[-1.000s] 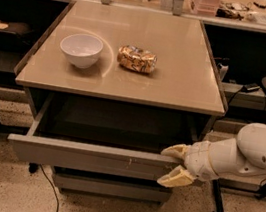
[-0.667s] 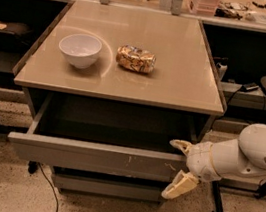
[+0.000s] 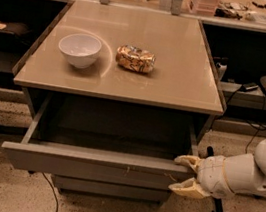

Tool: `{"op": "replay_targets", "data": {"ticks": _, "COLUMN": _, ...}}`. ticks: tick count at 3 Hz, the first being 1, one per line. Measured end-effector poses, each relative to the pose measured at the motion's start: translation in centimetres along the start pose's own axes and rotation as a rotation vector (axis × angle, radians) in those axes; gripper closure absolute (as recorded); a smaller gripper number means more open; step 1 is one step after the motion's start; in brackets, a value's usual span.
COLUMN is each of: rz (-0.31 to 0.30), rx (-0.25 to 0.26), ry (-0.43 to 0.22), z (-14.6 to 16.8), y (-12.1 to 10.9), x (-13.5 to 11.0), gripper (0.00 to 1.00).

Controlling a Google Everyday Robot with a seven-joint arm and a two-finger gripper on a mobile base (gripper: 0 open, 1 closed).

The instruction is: Open top drawer

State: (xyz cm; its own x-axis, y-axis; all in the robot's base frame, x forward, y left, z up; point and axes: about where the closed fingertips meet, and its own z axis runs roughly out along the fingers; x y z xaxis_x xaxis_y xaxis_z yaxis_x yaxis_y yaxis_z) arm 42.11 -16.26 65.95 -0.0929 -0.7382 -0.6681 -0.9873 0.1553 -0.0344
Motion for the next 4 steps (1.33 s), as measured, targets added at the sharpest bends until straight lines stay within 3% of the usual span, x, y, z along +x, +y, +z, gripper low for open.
{"op": "replay_targets", "data": {"ticks": 1, "rz": 0.0, "rx": 0.0, "ry": 0.0, "z": -0.3, "y": -0.1, "x": -0.3, "gripper": 0.85}}
{"op": "replay_targets", "data": {"ticks": 2, "rz": 0.0, "rx": 0.0, "ry": 0.0, "z": -0.5, "y": -0.1, "x": -0.4, "gripper": 1.0}}
{"op": "replay_targets", "data": {"ticks": 3, "rz": 0.006, "rx": -0.017, "ry": -0.006, "z": -1.9, "y": 2.9, "x": 0.3, "gripper": 1.0}}
{"op": "replay_targets", "data": {"ticks": 4, "rz": 0.006, "rx": -0.017, "ry": -0.006, "z": -1.9, "y": 2.9, "x": 0.3, "gripper": 0.81}}
